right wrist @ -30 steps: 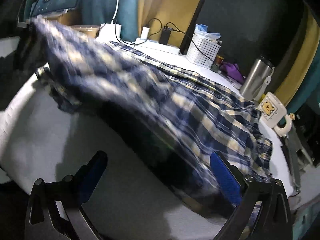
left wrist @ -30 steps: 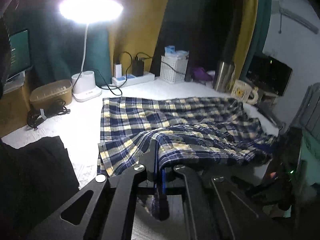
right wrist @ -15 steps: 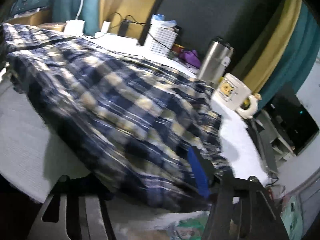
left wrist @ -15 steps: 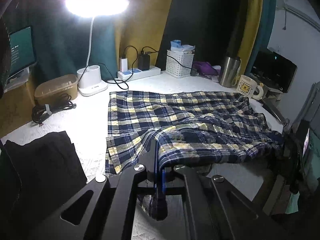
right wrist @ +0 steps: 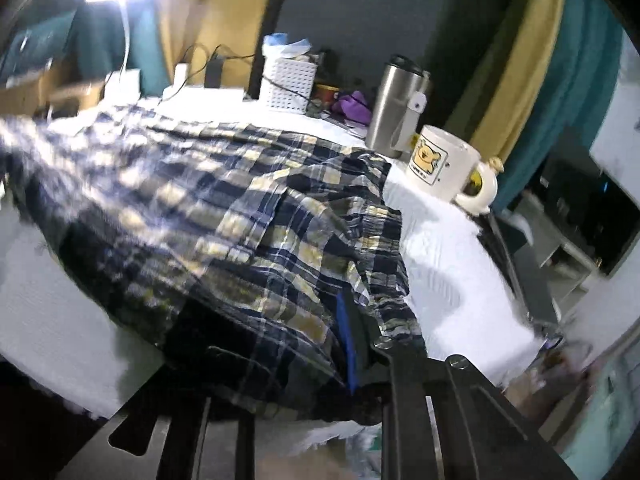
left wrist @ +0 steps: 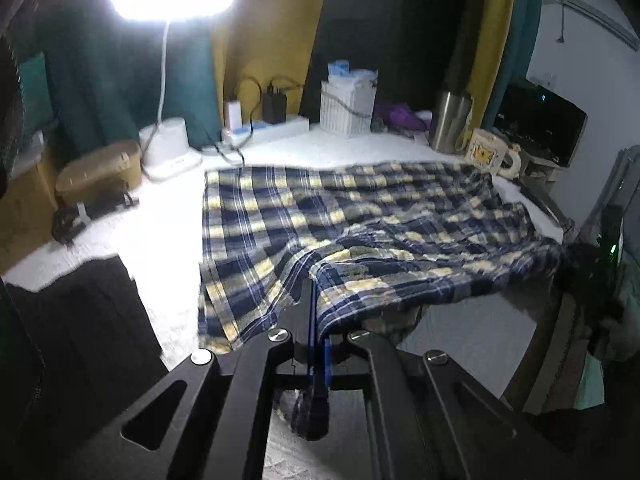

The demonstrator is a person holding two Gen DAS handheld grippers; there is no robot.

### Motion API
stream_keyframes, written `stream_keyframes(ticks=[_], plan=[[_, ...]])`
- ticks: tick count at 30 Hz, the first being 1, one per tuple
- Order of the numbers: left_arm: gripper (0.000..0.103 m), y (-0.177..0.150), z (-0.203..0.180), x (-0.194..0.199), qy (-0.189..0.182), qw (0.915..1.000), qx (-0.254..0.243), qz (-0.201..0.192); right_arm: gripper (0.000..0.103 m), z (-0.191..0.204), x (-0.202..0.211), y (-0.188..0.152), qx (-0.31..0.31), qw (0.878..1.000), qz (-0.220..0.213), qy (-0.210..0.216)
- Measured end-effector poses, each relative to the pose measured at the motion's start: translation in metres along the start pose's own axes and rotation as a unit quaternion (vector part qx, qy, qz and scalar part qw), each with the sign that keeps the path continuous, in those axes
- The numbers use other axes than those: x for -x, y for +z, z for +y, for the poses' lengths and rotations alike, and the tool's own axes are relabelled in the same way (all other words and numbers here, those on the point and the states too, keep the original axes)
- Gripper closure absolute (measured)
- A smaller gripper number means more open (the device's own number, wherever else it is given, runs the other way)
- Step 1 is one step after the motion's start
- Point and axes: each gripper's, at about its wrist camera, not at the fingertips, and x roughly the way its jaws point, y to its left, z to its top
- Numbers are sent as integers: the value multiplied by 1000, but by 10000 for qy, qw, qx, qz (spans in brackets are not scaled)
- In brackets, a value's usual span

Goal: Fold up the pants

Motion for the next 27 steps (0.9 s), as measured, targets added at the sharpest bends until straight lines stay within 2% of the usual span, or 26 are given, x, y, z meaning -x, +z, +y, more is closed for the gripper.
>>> stream_keyframes(ticks=[13, 17, 19, 23, 27], plan=[[98, -32, 3, -42, -51, 9964, -216, 820, 86, -7, 10, 24, -196, 9998, -48, 74], [80, -41, -6, -46, 175, 9946, -517, 878, 86, -11, 11, 27, -332, 9994, -61, 89], [77, -43, -8, -46, 324, 9937, -657, 853, 86, -15, 10, 27, -431, 9990, -41, 87], [77, -45, -2, -38, 536, 9939, -686, 680, 86, -19, 10, 24, -538, 9985, -21, 114], [98, -40, 2, -22, 559, 9959, -589, 412, 86, -16, 15, 24, -510, 9985, -74, 205]])
